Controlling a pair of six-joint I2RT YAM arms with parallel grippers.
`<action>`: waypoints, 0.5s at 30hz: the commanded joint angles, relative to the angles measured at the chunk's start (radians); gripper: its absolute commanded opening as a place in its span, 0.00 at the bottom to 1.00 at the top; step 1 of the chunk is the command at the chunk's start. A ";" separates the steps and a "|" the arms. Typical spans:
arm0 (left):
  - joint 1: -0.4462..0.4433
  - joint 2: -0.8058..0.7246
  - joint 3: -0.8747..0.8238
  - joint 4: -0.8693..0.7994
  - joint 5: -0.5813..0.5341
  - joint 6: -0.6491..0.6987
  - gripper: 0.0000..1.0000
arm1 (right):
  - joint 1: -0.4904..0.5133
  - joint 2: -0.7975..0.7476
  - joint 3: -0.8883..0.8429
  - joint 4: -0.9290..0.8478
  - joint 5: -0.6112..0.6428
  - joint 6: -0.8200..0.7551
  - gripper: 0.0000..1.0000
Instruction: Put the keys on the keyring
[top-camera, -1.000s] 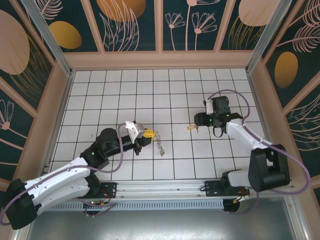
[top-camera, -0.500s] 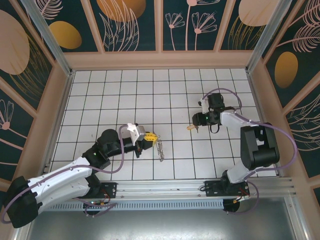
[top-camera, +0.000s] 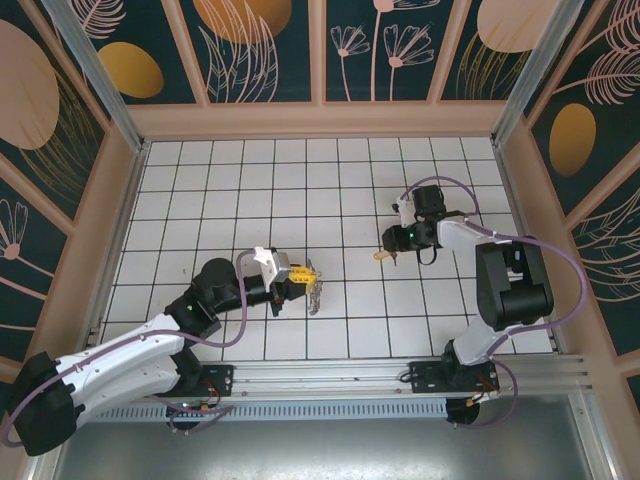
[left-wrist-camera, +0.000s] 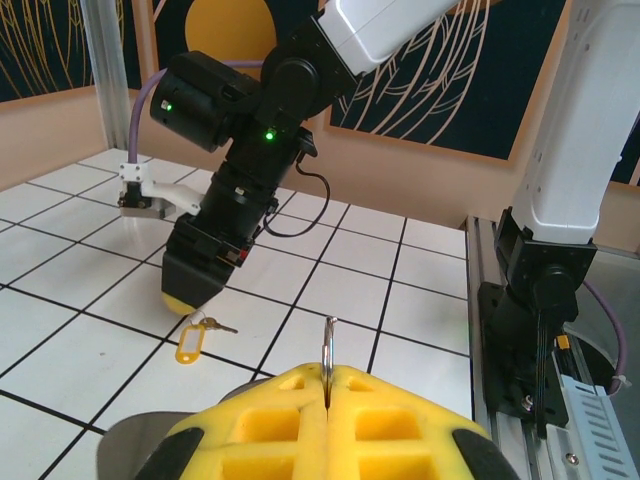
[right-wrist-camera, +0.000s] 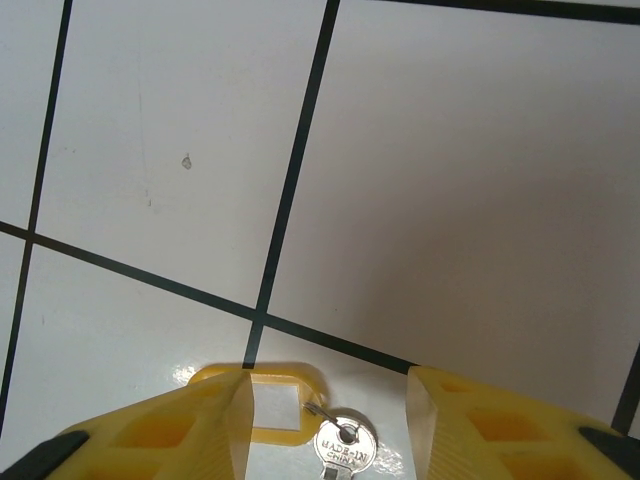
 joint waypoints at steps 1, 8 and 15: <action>-0.003 -0.007 0.014 0.045 0.022 -0.003 0.00 | -0.005 0.029 0.021 -0.021 -0.027 -0.025 0.44; -0.002 -0.022 0.007 0.050 0.018 -0.002 0.00 | -0.004 0.042 0.021 -0.035 -0.036 -0.029 0.45; -0.003 -0.004 0.012 0.039 0.002 -0.002 0.00 | 0.006 0.043 0.012 -0.047 -0.043 -0.035 0.41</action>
